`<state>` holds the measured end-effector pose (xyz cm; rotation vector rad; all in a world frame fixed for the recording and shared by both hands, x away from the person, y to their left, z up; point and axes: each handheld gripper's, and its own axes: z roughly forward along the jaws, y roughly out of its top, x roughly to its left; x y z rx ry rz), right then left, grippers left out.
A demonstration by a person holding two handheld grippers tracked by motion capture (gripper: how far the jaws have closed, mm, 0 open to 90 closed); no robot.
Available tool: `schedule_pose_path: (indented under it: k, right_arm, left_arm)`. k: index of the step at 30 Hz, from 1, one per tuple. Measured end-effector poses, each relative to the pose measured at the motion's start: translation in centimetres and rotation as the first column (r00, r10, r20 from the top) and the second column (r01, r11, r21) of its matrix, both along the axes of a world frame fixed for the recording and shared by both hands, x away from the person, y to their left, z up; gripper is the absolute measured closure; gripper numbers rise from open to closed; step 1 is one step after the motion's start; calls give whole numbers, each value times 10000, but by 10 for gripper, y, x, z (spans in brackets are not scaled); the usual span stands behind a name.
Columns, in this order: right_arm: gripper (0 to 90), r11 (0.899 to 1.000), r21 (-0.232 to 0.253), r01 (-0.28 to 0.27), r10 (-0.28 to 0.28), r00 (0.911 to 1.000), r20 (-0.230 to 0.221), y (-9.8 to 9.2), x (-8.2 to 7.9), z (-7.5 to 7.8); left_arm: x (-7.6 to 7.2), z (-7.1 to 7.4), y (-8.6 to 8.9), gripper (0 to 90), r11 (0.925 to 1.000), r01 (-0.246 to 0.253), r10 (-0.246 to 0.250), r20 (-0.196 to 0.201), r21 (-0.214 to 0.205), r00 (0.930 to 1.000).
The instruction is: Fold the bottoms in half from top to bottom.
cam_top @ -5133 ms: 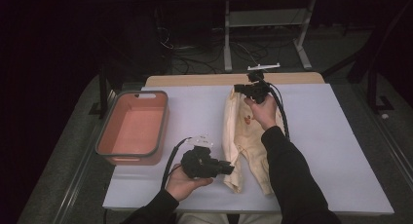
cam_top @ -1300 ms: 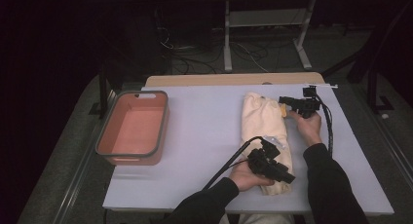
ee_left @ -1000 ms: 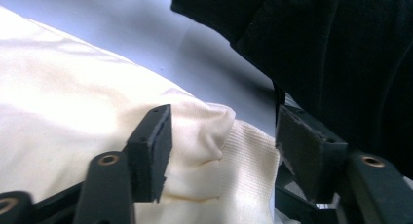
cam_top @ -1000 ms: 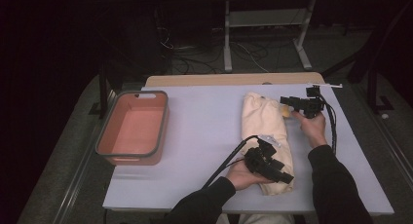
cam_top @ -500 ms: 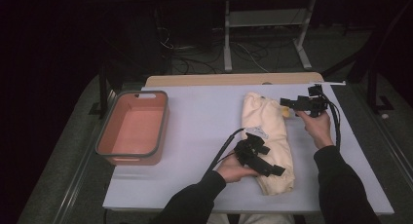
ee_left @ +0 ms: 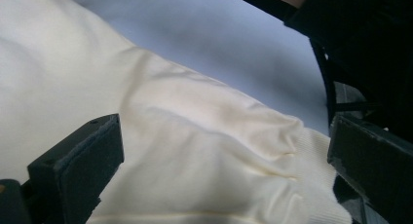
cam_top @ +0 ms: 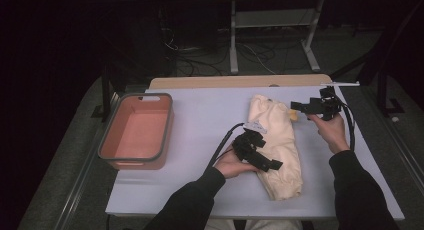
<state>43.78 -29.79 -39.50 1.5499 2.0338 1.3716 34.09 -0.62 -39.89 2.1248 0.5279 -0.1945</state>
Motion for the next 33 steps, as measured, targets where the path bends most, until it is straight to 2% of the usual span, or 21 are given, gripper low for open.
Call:
schedule_pose_path:
  k: [13, 16, 25, 33]
  right_arm:
    - [0, 9991, -342, -260, 253, 9994, -225, 2, -3, 1]
    - [0, 9988, -376, -305, 296, 9993, -247, 2, -3, 1]
    - [0, 9980, -456, -441, 428, 9987, -292, 4, -4, 0]
    - [0, 9976, -502, -467, 451, 9984, -328, 4, -4, -1]
  left_arm:
    - [14, 5, 8, 0, 9983, -174, 148, 467, 560, 9988]
    - [20, 7, 11, 0, 9984, -254, 242, 249, 508, 9994]
    - [30, 14, 14, 0, 9969, -467, 434, 533, 634, 9976]
    - [36, 21, 16, 0, 9973, -520, 485, 662, 526, 9966]
